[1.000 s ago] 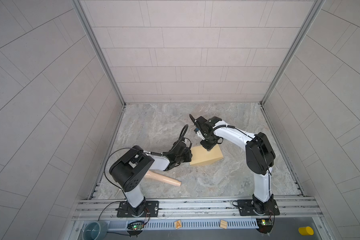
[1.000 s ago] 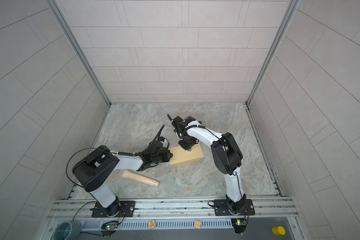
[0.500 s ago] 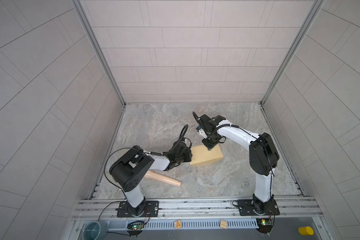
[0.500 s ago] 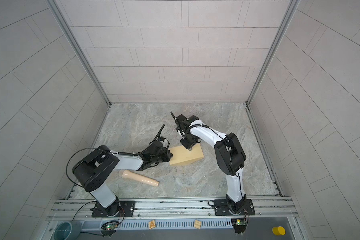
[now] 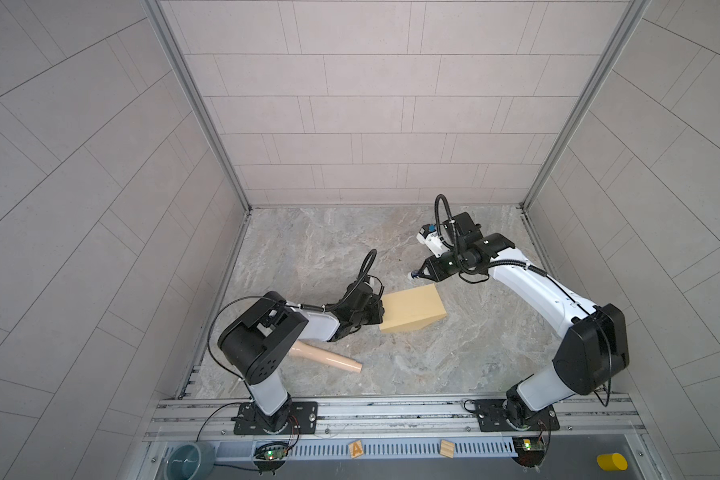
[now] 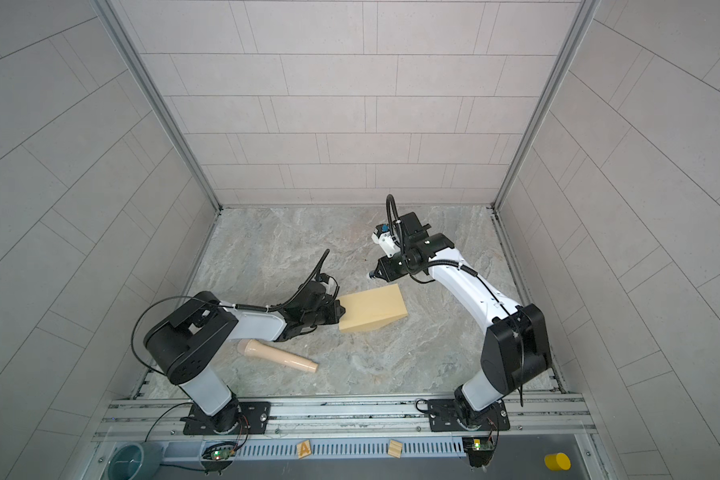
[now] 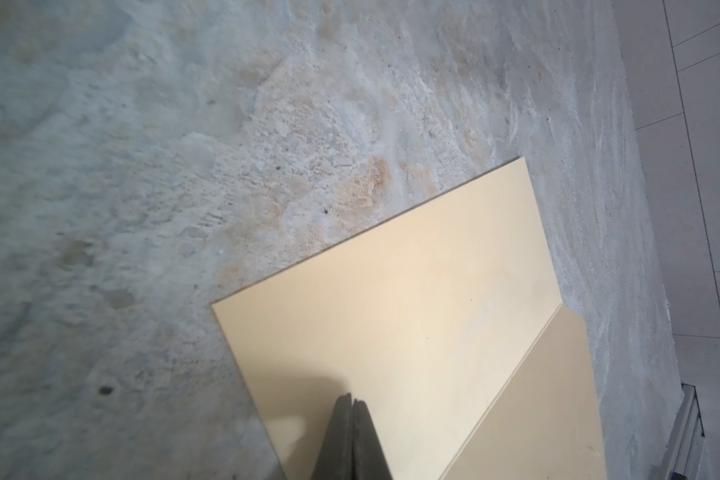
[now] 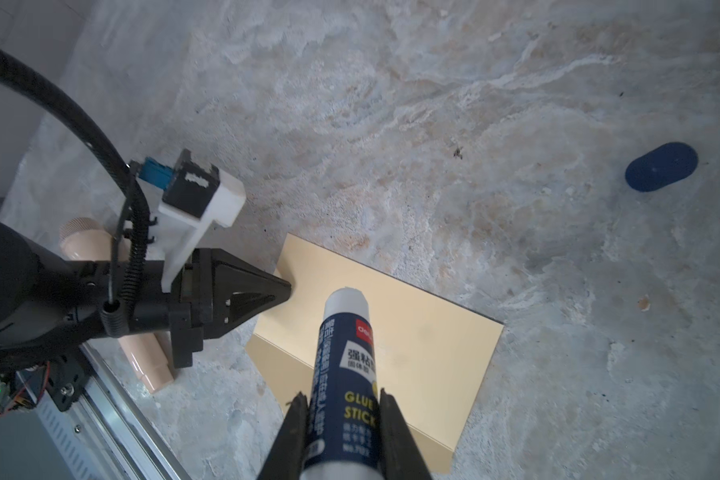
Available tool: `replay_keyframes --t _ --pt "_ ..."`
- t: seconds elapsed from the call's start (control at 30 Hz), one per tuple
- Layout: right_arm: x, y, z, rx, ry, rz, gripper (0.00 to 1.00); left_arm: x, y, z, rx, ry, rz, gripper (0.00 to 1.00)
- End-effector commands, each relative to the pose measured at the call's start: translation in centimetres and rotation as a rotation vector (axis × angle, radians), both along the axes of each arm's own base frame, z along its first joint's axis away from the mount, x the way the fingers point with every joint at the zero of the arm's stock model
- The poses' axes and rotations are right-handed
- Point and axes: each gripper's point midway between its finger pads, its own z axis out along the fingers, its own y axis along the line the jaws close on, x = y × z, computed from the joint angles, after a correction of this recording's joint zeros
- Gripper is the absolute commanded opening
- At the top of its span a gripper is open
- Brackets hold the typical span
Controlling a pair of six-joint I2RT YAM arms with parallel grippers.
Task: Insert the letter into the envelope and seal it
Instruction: 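Release the envelope with left and raise both grippers toward each other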
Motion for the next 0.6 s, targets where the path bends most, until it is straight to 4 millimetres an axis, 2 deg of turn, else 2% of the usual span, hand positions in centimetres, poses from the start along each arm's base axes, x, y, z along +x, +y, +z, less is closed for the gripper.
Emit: replay_keyframes --t 0.0,0.13,0.23,0.3,0.43,0.57 --pt "0.7 1.6 4.5 0.198 -0.145 0.002 0.00 0.4 -0.1 3.5 -0.028 -0.068 -0.009 0.01" --pt "0.8 1.6 8.1 0.361 -0.355 -0.040 0.00 1.0 -0.3 10.4 -0.130 -0.225 -0.008 0.19" --pt "0.1 0.9 11.0 0.474 -0.506 -0.075 0.00 0.7 -0.1 15.3 -0.220 -0.342 -0.008 0.33" --pt "-0.4 0.4 12.6 0.532 -0.590 -0.096 0.00 0.3 0.4 18.3 -0.298 -0.418 0.010 0.48" --pt "-1.2 -0.1 14.7 0.636 -0.692 -0.115 0.00 -0.7 0.9 23.8 -0.508 -0.525 0.039 0.69" --pt "-1.6 -0.4 15.8 0.720 -0.754 -0.136 0.00 -1.7 0.6 27.8 -0.680 -0.537 0.026 0.76"
